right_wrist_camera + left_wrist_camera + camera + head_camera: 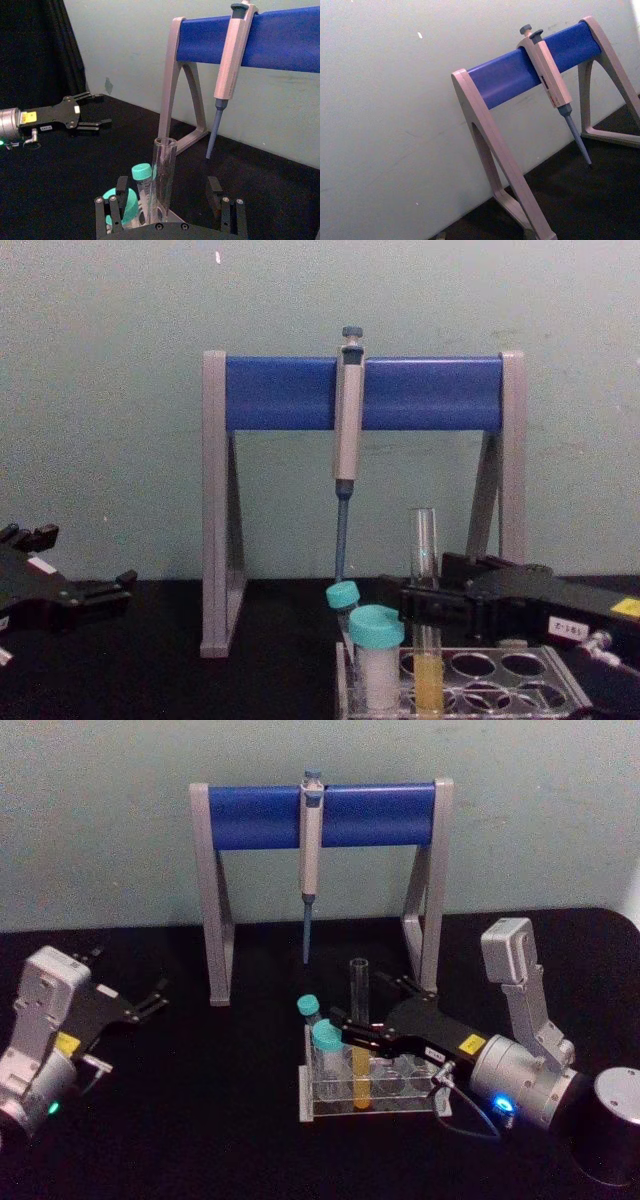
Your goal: Pick up the test tube from the test tube rack, shake it, then place it back into the test tube rack.
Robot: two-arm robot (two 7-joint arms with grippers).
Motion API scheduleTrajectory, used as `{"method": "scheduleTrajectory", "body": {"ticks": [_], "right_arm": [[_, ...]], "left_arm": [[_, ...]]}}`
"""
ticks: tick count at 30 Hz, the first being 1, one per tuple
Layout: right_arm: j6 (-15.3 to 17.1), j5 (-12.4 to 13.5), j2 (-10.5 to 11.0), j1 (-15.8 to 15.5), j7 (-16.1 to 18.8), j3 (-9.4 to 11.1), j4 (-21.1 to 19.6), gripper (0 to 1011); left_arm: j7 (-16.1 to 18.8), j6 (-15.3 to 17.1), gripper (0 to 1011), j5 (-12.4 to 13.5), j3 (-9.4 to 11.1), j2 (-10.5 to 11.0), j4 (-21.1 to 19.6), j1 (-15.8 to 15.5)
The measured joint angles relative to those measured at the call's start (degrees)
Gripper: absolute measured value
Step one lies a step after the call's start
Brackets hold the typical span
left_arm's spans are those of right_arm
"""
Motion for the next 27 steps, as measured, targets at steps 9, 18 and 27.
{"method": "scheduleTrajectory", "body": {"ticks": [9,18,27], "right_arm": [[0.3,0.6,-0.2,0.3,0.5,-0.1,0.5,1000],[0.2,0.6,-0.2,0.3,0.4,-0.1,0.5,1000],[0.2,0.6,-0.2,0.3,0.4,-0.1,0.5,837]], "left_arm": [[0.0,0.0,1001,0.0,0.0,0.0,0.0,0.0],[0.0,0.0,1002,0.0,0.0,0.0,0.0,0.0],[0.0,0.0,1001,0.0,0.0,0.0,0.0,0.0]]}}
